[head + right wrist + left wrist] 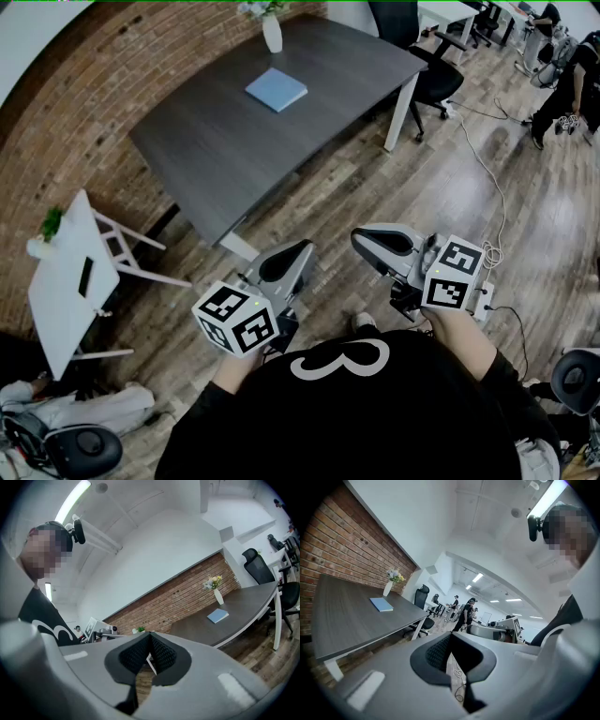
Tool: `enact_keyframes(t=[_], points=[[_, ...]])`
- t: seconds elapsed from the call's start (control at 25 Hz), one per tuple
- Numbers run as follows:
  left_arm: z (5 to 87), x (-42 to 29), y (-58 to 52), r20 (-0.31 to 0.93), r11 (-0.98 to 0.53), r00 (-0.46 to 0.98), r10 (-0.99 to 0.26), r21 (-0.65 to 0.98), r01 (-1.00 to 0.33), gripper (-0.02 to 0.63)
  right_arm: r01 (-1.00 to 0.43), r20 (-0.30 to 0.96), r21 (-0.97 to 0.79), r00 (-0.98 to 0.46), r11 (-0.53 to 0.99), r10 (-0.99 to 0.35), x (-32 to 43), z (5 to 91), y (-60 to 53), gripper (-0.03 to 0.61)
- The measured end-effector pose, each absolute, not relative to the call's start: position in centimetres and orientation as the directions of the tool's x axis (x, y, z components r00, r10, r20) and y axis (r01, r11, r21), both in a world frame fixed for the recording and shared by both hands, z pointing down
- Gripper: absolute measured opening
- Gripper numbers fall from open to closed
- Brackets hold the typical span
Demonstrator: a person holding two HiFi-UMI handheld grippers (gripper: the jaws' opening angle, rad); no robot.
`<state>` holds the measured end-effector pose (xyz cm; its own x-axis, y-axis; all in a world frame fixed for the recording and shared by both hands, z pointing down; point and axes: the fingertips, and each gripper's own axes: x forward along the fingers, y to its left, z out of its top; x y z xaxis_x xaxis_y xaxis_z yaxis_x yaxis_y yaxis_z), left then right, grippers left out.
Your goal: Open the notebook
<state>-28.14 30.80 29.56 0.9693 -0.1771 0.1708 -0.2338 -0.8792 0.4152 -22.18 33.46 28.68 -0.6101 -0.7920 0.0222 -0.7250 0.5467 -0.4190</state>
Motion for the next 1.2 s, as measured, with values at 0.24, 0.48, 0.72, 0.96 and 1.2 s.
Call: enact_keyframes(t=[0.24,0.48,0.72,0.96,1.2], points=[[30.1,-26.9,30.9,0.157,-0.878,0.971,-0.181,0.418,-0.231,0.009,-0.718,0.006,-0.421,-0.614,0.555,-0.789,-20.9,28.6,33.7,0.0],[29.9,-23.8,30.7,0.152,-0.876,0.971,-0.186,0.421,-0.234,0.008,-0.702,-0.018,-0.455,-0.608,0.548,-0.793,-17.8,28.5,33.6,0.0],[29.0,-20.3,31.3,0.15,-0.891,0.972,-0.182,0.392,-0.227,0.009,-0.697,-0.036,-0.444,-0.615,0.564,-0.788,-14.9,28.0,34.0,0.0],[28.3,-14.5,32.0,0.147,-0.9,0.969,-0.197,0.364,-0.239,0.009,-0.689,-0.058,-0.424,-0.628,0.588,-0.776,-9.3,26.8,35.0,0.0],[28.9,-11.8,32.5,0.154,-0.903,0.968,-0.199,0.356,-0.242,0.008,-0.686,-0.056,-0.441,-0.623,0.579,-0.78,-6.8,28.0,35.6,0.0]])
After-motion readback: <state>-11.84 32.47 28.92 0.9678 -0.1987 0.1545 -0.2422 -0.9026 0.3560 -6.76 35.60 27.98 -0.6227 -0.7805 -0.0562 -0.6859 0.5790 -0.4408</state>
